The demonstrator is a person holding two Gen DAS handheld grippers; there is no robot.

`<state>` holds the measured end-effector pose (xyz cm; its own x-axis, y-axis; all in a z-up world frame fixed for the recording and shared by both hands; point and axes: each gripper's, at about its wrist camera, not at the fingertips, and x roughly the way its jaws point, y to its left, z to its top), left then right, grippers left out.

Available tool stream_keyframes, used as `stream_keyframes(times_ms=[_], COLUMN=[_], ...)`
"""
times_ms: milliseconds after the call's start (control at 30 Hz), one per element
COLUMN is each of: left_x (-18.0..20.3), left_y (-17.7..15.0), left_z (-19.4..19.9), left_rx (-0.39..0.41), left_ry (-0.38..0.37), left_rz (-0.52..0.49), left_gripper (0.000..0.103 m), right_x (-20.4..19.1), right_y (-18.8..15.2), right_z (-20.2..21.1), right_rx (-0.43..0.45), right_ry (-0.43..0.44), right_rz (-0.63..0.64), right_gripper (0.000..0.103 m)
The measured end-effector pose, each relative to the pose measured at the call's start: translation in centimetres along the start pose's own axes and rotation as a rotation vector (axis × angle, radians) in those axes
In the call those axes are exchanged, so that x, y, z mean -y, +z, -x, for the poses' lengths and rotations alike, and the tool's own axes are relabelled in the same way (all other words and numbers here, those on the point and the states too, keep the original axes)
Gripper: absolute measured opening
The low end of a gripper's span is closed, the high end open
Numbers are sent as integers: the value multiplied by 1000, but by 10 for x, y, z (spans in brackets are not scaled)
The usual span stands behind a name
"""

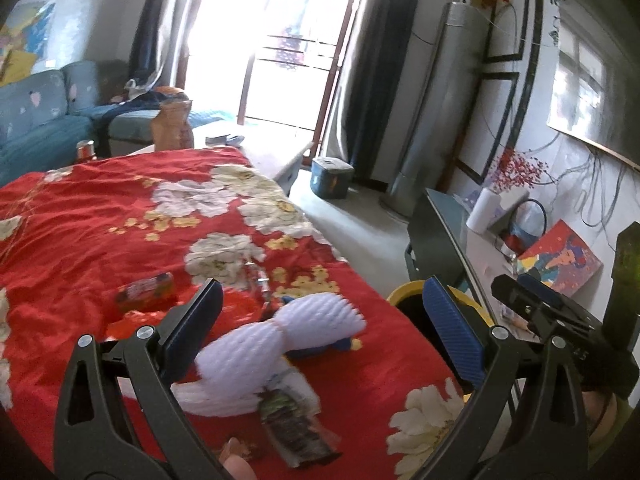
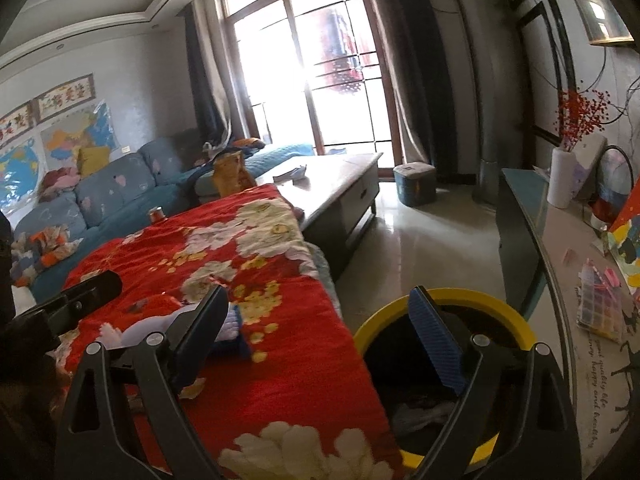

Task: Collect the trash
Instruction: 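Move both tools back to the trash pile on the bedspread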

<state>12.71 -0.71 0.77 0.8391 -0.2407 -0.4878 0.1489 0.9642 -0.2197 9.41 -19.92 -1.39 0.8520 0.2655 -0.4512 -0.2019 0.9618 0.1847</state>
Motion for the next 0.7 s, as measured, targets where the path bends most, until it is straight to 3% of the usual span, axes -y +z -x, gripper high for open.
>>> stream_keyframes(times_ms=[700], left_x=[-97], left_y=[-18], left_z=[34], left_rx=[4], left_ry=[203], left_rz=[149], left_gripper=[92], right_x=[-82], right_y=[-28], right_z=[-18], right_rx=[-148], right_ry=[189], right_rz=[90], right_gripper=[89])
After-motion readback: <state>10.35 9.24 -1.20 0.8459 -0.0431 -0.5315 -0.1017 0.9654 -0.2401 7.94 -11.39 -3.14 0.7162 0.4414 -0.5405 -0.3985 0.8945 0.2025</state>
